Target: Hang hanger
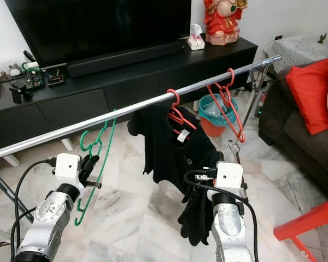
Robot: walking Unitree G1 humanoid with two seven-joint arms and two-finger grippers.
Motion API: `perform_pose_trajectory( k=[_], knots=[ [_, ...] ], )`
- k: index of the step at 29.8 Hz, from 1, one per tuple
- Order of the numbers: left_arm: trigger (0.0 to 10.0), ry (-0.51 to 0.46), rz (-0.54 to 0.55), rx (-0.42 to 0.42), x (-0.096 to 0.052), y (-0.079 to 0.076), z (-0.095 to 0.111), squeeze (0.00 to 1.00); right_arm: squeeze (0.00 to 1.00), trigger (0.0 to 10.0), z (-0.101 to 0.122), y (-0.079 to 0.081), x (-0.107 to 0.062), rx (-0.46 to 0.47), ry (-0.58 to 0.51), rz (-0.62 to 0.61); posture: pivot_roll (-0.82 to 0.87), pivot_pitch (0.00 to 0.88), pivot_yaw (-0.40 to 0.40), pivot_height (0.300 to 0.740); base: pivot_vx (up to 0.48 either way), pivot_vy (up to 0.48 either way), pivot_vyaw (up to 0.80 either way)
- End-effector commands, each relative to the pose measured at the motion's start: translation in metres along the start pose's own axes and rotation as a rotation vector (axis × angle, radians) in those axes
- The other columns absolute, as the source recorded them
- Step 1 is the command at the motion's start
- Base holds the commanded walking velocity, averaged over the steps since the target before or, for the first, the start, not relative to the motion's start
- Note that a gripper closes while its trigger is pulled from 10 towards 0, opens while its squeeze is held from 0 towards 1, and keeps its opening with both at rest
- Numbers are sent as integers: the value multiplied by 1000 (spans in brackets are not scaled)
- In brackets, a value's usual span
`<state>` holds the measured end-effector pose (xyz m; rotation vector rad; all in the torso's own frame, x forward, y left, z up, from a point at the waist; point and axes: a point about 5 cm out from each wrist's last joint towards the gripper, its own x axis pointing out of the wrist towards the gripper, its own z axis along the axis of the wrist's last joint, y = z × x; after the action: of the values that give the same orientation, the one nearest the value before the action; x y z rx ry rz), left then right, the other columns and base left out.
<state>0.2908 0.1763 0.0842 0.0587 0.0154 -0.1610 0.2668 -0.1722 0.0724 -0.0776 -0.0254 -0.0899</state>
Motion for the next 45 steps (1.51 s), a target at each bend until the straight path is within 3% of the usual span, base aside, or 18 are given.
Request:
perform_pose_trajectory(
  k=[1,26,45],
  knots=[
    [10000,1,0,-2,-3,2,0,0,0,10000,5,3,3,0,-17,8,-3,0,62,740,-247,0,0],
    [10000,-5,-16,-11,0,-2,3,0,0,10000,5,3,4,4,-14,7,5,0,61,740,-249,0,0],
    [10000,10,-28,-1,0,-4,3,0,0,10000,6,3,3,-14,-21,3,11,0,65,740,0,0,27]
  ],
)
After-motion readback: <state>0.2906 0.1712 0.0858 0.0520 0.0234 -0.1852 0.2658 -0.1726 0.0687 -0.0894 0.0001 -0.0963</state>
